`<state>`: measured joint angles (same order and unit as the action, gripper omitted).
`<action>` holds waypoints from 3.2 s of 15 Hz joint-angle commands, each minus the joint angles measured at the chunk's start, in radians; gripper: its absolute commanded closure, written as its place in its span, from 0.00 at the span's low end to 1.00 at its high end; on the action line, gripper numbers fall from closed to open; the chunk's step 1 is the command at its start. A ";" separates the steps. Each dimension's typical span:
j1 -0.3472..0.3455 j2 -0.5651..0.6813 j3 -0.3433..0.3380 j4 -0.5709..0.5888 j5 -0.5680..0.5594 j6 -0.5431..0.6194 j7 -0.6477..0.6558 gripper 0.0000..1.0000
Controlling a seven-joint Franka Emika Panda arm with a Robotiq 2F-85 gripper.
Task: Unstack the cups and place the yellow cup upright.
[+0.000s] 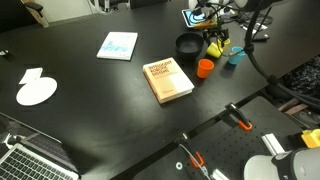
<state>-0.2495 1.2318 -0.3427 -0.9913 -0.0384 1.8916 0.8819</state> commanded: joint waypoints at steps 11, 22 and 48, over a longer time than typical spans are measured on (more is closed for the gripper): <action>-0.007 0.038 -0.008 0.094 -0.003 -0.080 0.000 0.93; -0.073 -0.020 0.083 0.108 0.122 -0.171 -0.116 0.93; -0.299 -0.102 0.209 -0.035 0.307 -0.184 -0.569 0.96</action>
<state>-0.5291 1.1666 -0.1542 -0.9829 0.2443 1.7135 0.3517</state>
